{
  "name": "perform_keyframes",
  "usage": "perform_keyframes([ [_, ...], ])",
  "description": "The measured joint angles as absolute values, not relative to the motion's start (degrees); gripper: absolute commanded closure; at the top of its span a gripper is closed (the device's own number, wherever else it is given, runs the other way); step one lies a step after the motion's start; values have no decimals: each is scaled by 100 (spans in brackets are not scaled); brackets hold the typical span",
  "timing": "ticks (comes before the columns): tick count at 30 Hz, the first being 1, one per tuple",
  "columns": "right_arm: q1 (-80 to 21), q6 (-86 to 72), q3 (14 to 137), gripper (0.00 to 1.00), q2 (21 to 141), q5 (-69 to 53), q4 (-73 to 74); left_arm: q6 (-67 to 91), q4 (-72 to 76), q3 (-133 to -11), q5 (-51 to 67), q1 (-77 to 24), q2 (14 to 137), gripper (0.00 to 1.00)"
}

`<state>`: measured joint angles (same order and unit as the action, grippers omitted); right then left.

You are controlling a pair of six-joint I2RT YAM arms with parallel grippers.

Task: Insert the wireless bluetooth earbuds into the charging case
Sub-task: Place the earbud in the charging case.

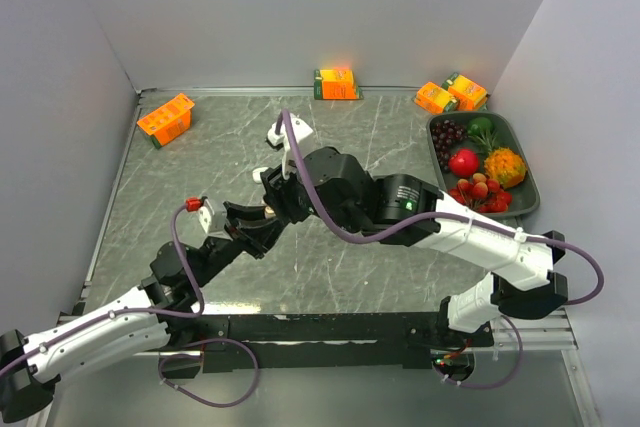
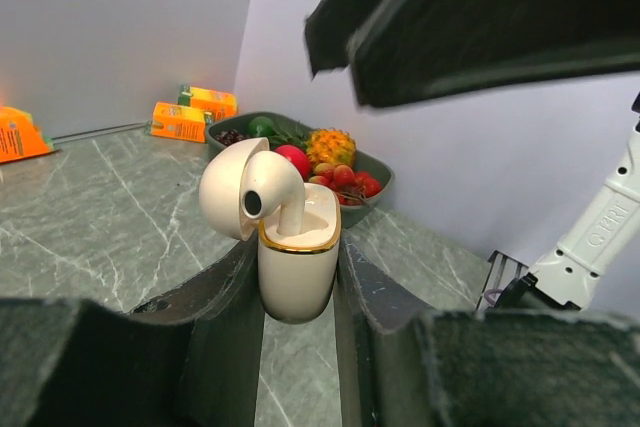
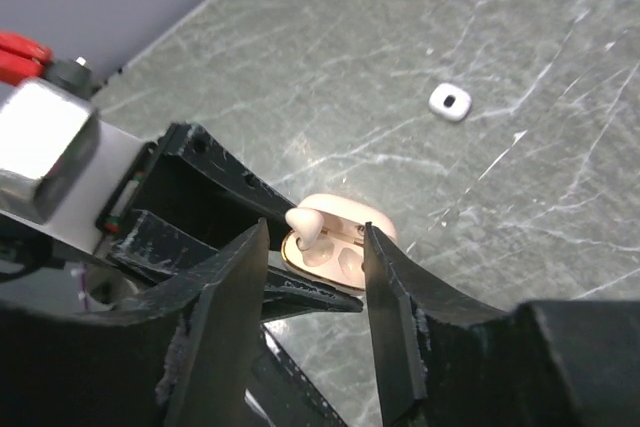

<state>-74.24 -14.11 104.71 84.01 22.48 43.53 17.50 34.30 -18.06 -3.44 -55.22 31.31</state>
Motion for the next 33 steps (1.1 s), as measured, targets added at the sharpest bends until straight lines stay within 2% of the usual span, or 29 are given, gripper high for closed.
perform_keyframes([
  [15, -7129, -1514, 10447, 49, 8462, 1122, 4600, 1682, 3208, -1804, -252, -5522, 3015, 99],
  [33, -6904, -1647, 10447, 55, 8823, 882, 4713, 1614, 3129, -1804, -242, -5522, 2908, 99],
])
